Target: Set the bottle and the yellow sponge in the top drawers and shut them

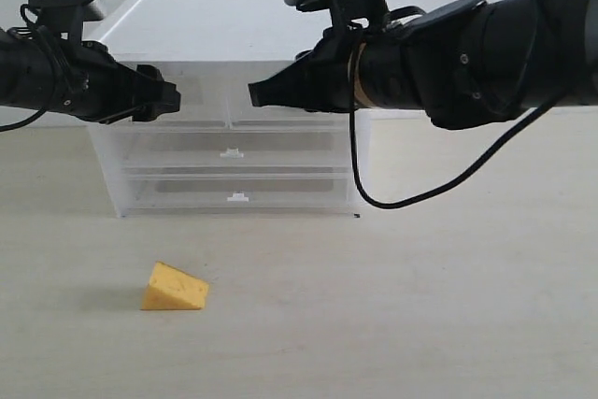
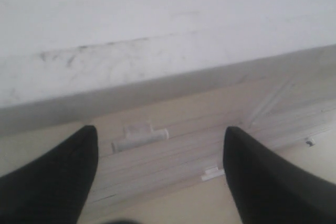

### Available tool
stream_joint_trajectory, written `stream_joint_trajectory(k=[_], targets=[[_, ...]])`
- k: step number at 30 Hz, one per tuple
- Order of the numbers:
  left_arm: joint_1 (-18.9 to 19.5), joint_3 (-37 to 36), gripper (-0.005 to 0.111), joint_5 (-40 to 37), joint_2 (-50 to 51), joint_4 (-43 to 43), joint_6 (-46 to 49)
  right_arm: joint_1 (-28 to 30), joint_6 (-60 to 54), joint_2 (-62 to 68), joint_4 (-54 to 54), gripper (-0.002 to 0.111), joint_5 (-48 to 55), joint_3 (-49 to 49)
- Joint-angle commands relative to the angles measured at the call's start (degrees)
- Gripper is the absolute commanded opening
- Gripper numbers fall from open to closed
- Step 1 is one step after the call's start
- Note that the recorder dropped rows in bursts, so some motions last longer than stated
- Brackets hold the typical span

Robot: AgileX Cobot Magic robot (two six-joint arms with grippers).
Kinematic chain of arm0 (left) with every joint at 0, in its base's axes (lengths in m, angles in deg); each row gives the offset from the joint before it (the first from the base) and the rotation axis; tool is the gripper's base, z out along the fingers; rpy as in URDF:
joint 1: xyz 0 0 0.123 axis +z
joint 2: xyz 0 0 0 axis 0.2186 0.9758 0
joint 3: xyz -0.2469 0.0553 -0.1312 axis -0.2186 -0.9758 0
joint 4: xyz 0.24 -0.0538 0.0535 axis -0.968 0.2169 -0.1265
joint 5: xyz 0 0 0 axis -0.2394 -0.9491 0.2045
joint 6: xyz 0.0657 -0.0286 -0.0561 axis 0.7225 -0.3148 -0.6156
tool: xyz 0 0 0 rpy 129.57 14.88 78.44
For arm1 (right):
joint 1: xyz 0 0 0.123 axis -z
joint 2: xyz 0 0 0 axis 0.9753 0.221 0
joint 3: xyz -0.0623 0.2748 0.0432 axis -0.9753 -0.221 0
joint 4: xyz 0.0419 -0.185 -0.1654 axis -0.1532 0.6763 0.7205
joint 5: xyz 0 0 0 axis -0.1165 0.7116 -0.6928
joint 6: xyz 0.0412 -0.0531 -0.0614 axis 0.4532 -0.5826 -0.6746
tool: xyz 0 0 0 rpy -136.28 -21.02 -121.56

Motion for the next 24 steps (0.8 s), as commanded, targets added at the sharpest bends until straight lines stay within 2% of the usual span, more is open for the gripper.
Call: stream_joint_trajectory(k=[1, 3, 12, 24], targets=[[0.05, 0.62, 0.064, 0.8, -0.5, 0.12, 0.44, 0.04, -0.49, -0.08, -1.58, 0.046, -0.9, -1.63], [0.05, 0.62, 0.064, 0.05, -0.5, 0.12, 0.44, 0.04, -0.41, 0.67, -1.71, 0.053, -0.25, -1.52], [0.05, 0.62, 0.061, -5.28, -0.71, -0.14, -0.12, 0.04, 3.09, 4.7, -2.4, 0.053, 2.0, 2.32], [0.05, 0.62, 0.061, -5.45, -1.06, -1.02, 0.98, 0.04, 2.09, 9.81, -1.66, 0.053, 5.14, 8.5]])
